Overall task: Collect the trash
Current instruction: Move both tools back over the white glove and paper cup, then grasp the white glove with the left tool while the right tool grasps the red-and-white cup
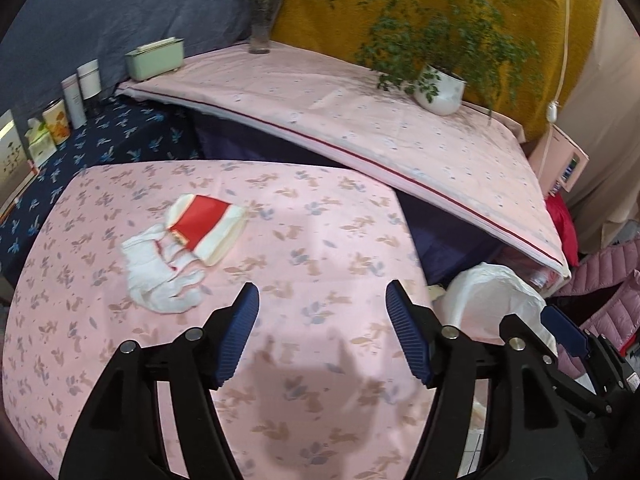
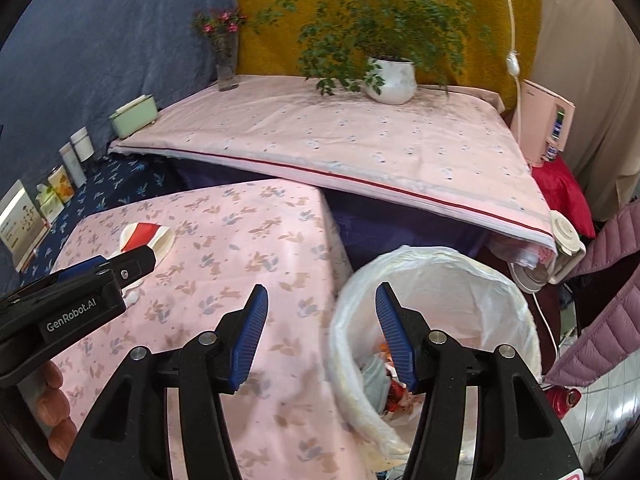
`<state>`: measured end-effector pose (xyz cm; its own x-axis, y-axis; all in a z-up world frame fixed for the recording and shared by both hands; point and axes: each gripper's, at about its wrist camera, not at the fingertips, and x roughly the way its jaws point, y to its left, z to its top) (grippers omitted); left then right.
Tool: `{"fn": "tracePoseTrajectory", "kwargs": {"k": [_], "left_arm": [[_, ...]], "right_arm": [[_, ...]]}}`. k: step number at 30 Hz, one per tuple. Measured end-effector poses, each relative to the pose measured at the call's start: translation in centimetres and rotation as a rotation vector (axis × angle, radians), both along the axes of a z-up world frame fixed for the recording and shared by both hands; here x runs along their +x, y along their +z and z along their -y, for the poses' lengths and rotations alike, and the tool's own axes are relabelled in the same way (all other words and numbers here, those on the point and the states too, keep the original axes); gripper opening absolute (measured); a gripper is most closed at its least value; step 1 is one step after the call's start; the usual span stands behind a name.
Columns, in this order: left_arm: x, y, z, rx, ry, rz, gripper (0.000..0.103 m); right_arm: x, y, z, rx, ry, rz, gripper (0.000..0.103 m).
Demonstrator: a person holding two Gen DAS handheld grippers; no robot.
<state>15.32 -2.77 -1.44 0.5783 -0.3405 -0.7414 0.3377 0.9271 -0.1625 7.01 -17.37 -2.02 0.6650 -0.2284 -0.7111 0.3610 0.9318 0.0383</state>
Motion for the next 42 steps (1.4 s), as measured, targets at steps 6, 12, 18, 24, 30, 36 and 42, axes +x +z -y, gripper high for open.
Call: {"fn": "tracePoseTrajectory", "kwargs": {"k": [6,12,18,24,30,36,42], "left_arm": [[2.1,-1.6,-4.8,0.021,0.099,-0.028,0.072],[4.9,-4.0,-10.2,0.024,0.196,-0.085,0.073],[7.4,-6.1,-14.2,0.021,0.238,-0.131,0.073],[10.4,-8.3,-15.8,0.021,0.214,-0.170,0.073],[13.3,-10.1,-15.8,-0.009,0.184,-0.207,0.072],[15.1,-11.8,-15.6,-0.049,0.170,-0.258,0.059],[15.4,-12.0,-15.3,-0.064,0.158,-0.259,0.034]], "right_arm": [[2.6,-0.9,-3.5,0.019,0.072,-0.014,0.058],[5.8,-2.5,-7.1,0.075,0.165,-0.031,0.058],[9.5,-4.9,-10.7,0.117,0.252,-0.063,0.058],[13.4,-7.6,-13.4,0.136,0.322,-0.104,0.057],[16.8,-9.9,-14.7,0.178,0.360,-0.130,0.048],[19.2,-11.5,-15.7,0.197,0.397,-0.143,0.037],[20.7,-12.2,-16.3,0.213,0.420,-0.141,0.025]]}}
